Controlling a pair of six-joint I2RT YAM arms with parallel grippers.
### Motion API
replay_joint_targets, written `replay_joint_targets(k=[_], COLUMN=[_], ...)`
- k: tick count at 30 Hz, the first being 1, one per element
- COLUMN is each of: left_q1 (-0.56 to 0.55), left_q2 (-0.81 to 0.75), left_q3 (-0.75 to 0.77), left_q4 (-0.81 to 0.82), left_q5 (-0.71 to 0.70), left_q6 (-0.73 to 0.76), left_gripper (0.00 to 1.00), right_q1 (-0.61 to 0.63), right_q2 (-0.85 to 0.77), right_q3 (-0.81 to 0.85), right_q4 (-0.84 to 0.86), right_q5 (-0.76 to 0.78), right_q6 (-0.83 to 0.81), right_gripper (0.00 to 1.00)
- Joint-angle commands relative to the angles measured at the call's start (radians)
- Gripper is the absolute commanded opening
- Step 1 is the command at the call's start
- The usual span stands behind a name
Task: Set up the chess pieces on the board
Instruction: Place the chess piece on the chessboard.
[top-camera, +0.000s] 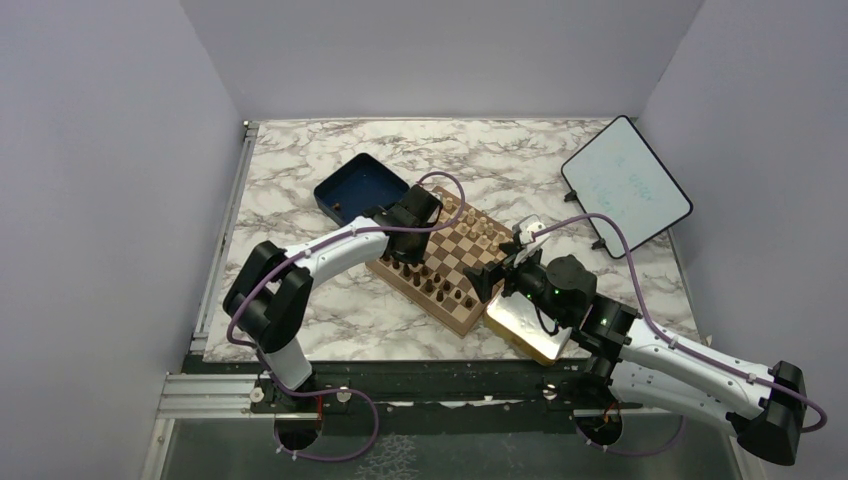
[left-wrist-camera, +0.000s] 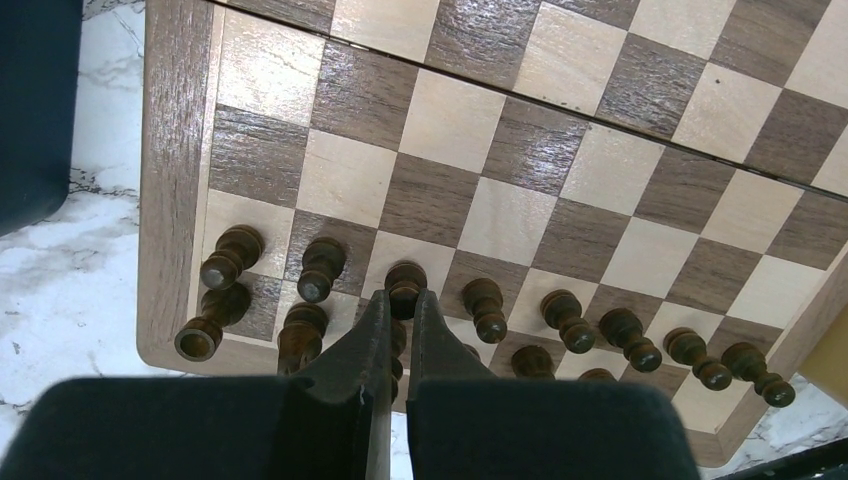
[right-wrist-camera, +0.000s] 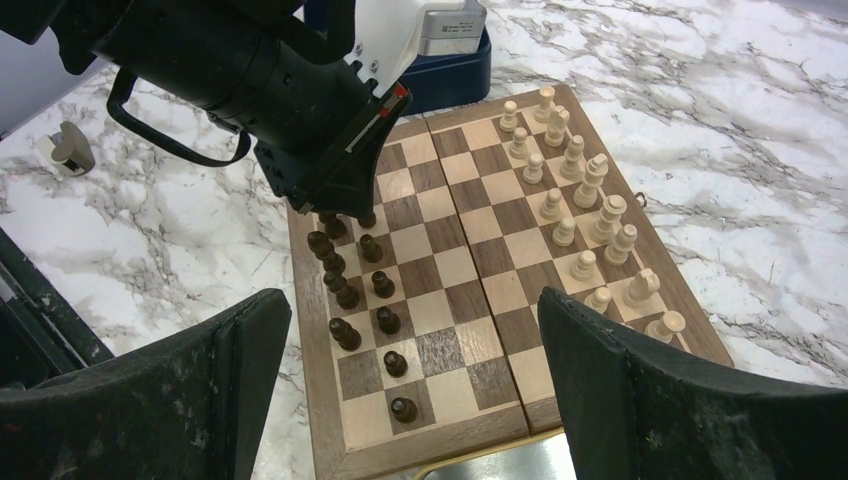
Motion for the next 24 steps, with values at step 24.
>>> replay_joint_targets(k=[24], left_q1=[-0.005], left_q2=[-0.034], left_q3=[-0.003], left_q4=[0.0], left_q5=[0.019], left_q6=[-0.004], left_gripper=[0.2], right_q1=[0.006], right_q2=[0.011], right_q3=[0.023], right_q4=[0.009], right_q5=[0.008], right_q6=[0.005], right_gripper=[1.0])
